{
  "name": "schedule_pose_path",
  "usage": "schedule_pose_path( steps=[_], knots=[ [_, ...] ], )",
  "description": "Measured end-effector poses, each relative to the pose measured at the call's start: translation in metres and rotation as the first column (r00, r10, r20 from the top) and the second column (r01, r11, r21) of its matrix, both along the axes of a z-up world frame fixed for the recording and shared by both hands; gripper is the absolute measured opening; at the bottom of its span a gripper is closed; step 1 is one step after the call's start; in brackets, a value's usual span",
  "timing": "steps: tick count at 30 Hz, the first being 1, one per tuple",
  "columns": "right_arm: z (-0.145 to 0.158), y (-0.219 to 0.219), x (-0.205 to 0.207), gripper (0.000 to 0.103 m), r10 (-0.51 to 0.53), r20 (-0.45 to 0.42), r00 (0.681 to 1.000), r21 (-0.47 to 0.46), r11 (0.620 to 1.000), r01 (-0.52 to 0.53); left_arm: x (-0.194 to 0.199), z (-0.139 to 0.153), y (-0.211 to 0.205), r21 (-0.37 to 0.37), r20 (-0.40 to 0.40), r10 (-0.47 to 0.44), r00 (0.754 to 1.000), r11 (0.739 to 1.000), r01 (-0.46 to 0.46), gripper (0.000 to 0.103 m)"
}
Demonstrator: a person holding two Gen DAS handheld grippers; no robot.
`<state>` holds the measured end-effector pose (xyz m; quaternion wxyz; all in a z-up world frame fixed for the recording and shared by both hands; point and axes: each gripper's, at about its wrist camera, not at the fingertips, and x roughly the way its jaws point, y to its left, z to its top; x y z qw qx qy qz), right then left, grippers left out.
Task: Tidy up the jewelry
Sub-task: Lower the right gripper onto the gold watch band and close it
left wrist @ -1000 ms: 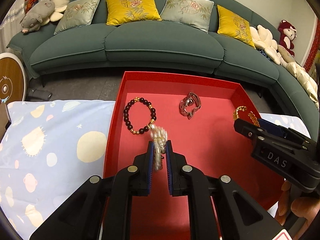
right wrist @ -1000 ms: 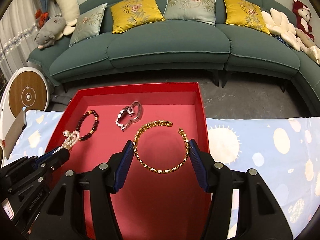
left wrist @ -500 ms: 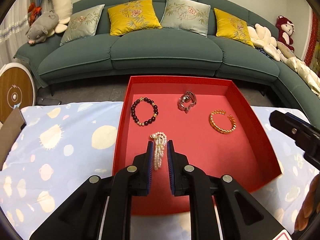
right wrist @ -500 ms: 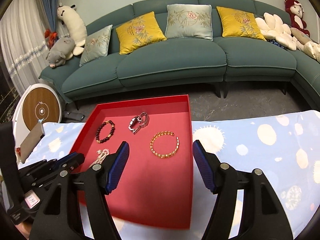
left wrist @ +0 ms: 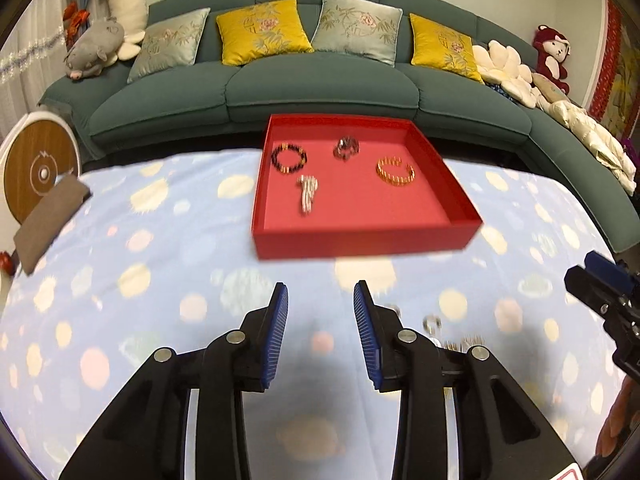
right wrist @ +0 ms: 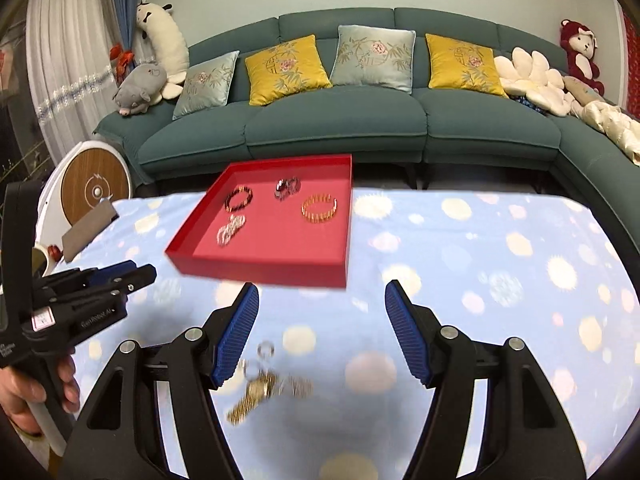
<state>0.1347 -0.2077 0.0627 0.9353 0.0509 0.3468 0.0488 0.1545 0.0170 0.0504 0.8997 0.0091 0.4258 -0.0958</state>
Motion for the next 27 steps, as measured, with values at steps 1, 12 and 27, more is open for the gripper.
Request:
schedule_pose_path(
  steps=[1,12,27],
  knots=[
    [-0.005,0.000,-0.009,0.063,0.005,-0.020,1.000,0.017,1.000,-0.004,-0.007,-0.004,0.002,-0.009,-0.018,0.003,1.000,1.000,-0.003,0.033],
    [-0.075,0.037,-0.037,0.045,0.085,-0.172,0.981,0.030,0.996,-0.081,-0.044,-0.033,0.015,-0.050,-0.065,0.036,0.997,0.998,-0.039,0.033],
    [-0.111,0.067,-0.011,0.038,0.101,-0.213,0.972,0.019,0.995,-0.099,-0.033,-0.048,0.031,-0.051,-0.089,0.053,0.995,0.997,-0.058,0.033]
  ],
)
